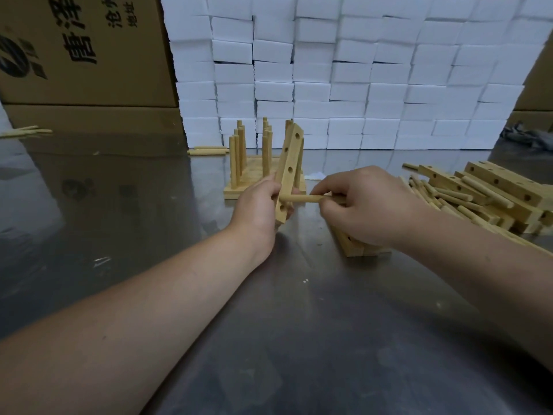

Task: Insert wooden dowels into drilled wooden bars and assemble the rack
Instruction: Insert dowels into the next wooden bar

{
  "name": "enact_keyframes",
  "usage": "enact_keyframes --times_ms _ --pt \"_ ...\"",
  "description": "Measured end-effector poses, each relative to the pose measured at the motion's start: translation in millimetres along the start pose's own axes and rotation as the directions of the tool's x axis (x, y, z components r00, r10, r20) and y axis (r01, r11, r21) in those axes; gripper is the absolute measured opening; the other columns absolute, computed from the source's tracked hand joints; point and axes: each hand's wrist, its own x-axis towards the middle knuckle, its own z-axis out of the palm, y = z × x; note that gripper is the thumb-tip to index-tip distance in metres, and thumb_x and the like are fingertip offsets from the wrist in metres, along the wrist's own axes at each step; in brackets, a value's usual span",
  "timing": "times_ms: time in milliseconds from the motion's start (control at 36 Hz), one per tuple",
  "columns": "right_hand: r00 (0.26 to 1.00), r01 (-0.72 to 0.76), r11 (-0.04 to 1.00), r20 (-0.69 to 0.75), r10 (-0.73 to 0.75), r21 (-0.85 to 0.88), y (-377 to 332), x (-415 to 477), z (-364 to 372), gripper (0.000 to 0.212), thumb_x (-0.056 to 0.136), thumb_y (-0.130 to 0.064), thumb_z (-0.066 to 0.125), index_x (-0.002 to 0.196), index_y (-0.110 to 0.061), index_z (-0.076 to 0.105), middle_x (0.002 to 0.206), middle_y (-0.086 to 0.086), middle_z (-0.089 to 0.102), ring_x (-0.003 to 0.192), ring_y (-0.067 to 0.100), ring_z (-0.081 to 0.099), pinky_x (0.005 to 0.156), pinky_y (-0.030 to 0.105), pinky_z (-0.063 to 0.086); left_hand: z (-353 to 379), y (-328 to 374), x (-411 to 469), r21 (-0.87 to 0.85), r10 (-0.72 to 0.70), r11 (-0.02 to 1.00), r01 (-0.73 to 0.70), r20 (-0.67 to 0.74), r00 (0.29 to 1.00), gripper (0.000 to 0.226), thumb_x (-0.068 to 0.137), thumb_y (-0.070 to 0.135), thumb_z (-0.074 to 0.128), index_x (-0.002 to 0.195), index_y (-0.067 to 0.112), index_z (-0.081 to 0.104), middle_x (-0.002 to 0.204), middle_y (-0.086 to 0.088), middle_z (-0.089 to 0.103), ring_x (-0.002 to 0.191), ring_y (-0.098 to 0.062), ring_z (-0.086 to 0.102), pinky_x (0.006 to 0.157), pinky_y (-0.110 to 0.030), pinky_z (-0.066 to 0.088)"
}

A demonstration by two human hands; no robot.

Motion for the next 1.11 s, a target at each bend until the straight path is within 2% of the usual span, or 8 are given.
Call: enact_keyframes --times_ms 56,194,333,556,833,944,1028,1111 --pt "0.999 0.031 0.999 0.008 -0.031 -0.020 0.3 0.1 2.8 0.023 0.085 -0.031 0.049 0.099 -0.033 0.067 0.055 -0.013 0.045 0.054 0.002 0.040 0.050 0.020 0.029 -1.2 0.7 1.4 -0.024 -0.016 1.000 0.015 -0.018 1.000 0.051 0.089 0.005 0.043 0.047 0.019 0.069 0.056 0.001 0.060 0.058 -0.013 0.051 0.054 -0.023 0.039" --pt "0.996 0.087 0.992 0.038 -0.084 -0.095 2.3 0.7 7.1 0.025 0.090 -0.038 0.047 0.106 -0.033 0.066 0.057 -0.014 0.044 0.052 0.002 0.036 0.049 0.019 0.024 -1.6 1.2 3.8 -0.115 -0.055 0.992 0.047 -0.075 0.996 0.021 0.095 0.013 0.045 0.081 0.015 0.062 0.052 0.005 0.062 0.051 -0.008 0.053 0.055 -0.022 0.041" --pt "0.993 0.117 0.989 0.024 -0.115 -0.091 1.2 -1.8 9.5 0.027 0.089 -0.038 0.046 0.107 -0.035 0.066 0.055 -0.015 0.041 0.057 0.007 0.039 0.048 0.016 0.023 -1.2 0.1 1.6 -0.197 -0.069 0.979 0.059 -0.047 0.997 0.019 0.098 0.019 0.044 0.088 0.018 0.060 0.052 0.002 0.060 0.043 -0.008 0.049 0.045 -0.018 0.044" --pt "0.990 0.131 0.990 -0.043 -0.133 -0.054 2.2 0.0 7.1 0.028 0.088 -0.039 0.046 0.107 -0.035 0.067 0.055 -0.018 0.041 0.064 0.007 0.039 0.050 0.019 0.026 0.4 -1.3 -0.6 -0.089 -0.070 0.993 0.071 0.015 0.997 0.016 0.098 0.024 0.045 0.098 0.022 0.060 0.055 0.004 0.063 0.043 -0.008 0.055 0.047 -0.017 0.046" --pt "0.984 0.161 0.983 -0.059 -0.166 -0.085 1.3 -1.9 13.6 0.037 0.086 -0.045 0.038 0.111 -0.039 0.064 0.051 -0.016 0.038 0.060 0.007 0.037 0.049 0.015 0.023 0.6 -0.6 0.1 -0.149 -0.128 0.980 0.129 0.013 0.992 0.017 0.095 0.023 0.050 0.085 0.014 0.061 0.054 0.002 0.064 0.045 -0.006 0.059 0.053 -0.022 0.048" --pt "0.976 0.207 0.973 -0.054 -0.213 -0.103 1.3 -3.1 15.4 0.034 0.090 -0.041 0.042 0.119 -0.039 0.059 0.075 -0.009 0.065 0.072 0.014 0.055 0.051 0.025 0.027 1.3 -1.0 -0.1 -0.170 -0.119 0.978 0.118 0.002 0.993 0.018 0.095 0.020 0.050 0.083 0.013 0.060 0.051 0.003 0.061 0.043 -0.005 0.057 0.055 -0.026 0.049" --pt "0.957 0.262 0.948 -0.078 -0.280 -0.182 1.3 -3.2 15.8 0.034 0.090 -0.040 0.039 0.113 -0.034 0.064 0.087 -0.003 0.069 0.081 0.020 0.061 0.051 0.027 0.026 3.5 -2.7 -2.3 -0.076 -0.087 0.993 0.089 0.025 0.996 0.022 0.097 0.024 0.045 0.084 0.014 0.059 0.049 0.005 0.061 0.042 -0.007 0.058 0.058 -0.027 0.051" --pt "0.945 0.292 0.922 -0.070 -0.319 -0.256 1.0 -2.8 14.6 0.034 0.090 -0.037 0.037 0.098 -0.024 0.067 0.080 -0.001 0.068 0.074 0.021 0.060 0.045 0.023 0.024 5.0 -3.8 -4.7 0.058 -0.058 0.997 0.055 0.045 0.997 0.028 0.099 0.029 0.039 0.083 0.015 0.057 0.046 0.006 0.059 0.037 -0.010 0.054 0.048 -0.022 0.045"
